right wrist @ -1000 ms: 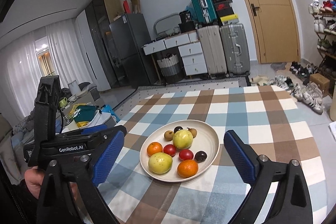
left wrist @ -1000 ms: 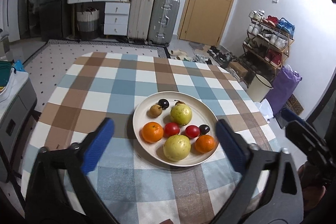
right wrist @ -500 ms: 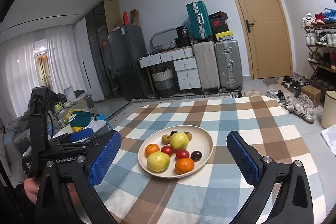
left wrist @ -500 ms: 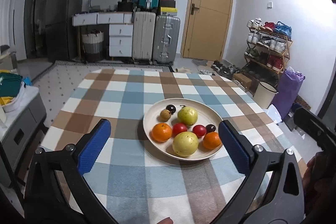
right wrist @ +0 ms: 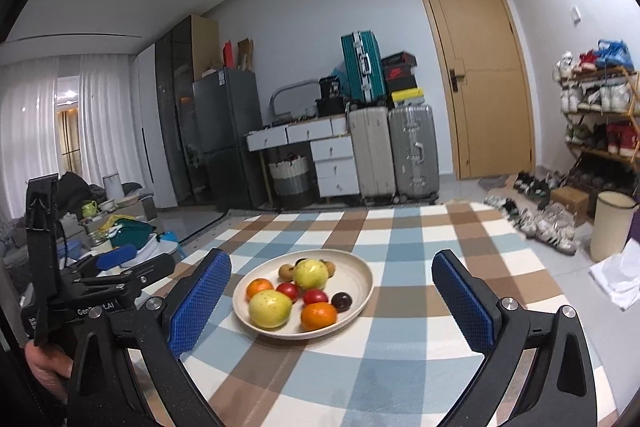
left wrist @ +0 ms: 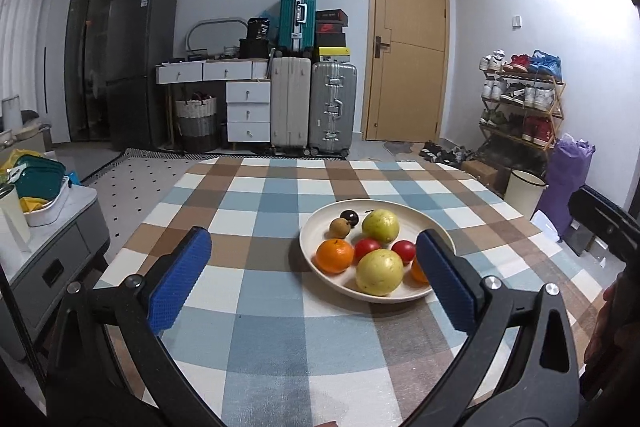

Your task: Organize fruits

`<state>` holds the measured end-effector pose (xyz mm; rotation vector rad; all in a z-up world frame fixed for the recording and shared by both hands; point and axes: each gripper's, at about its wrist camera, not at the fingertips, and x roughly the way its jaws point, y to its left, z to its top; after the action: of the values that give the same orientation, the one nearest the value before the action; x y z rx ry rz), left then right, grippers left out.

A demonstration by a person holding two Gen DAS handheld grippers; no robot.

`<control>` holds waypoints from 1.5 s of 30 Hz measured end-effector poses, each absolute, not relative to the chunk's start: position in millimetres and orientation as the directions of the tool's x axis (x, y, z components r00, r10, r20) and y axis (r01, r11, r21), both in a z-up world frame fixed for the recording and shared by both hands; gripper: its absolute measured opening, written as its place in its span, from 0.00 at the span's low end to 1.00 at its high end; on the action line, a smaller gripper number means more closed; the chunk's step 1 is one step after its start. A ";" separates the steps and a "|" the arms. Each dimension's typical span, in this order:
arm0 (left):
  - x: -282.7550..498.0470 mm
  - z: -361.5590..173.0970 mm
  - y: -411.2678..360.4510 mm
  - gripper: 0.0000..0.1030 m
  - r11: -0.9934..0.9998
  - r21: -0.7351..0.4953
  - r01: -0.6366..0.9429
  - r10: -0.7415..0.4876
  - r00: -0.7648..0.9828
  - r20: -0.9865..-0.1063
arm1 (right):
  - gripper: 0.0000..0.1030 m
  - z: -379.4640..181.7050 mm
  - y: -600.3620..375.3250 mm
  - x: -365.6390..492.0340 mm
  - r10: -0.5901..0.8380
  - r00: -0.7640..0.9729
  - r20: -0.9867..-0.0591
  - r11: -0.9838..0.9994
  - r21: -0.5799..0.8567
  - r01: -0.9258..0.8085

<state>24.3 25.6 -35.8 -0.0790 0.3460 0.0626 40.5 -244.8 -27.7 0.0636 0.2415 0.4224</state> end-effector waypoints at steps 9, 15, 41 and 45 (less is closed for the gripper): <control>26.5 -49.4 18.9 0.99 0.993 -0.024 -0.119 0.106 0.947 -0.302 | 0.99 -46.7 -248.4 43.4 0.348 0.912 -0.217 0.937 0.070 -0.342; 32.6 -57.5 17.4 0.99 0.993 -0.023 -0.114 0.101 0.943 -0.317 | 0.99 -50.2 -244.6 47.3 0.354 0.899 -0.259 0.934 0.055 -0.352; 33.2 -58.7 9.1 0.99 0.995 0.001 -0.103 0.098 0.943 -0.317 | 1.00 -54.2 -224.6 52.8 0.341 0.885 -0.317 0.930 -0.026 -0.368; 32.7 -58.4 9.6 0.99 0.995 0.000 -0.103 0.098 0.944 -0.316 | 1.00 -54.2 -224.9 52.8 0.341 0.885 -0.317 0.930 -0.026 -0.368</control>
<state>32.7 9.6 -58.4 -0.0165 0.3215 0.1025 52.8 -224.9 -54.2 -0.0863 0.3140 0.3692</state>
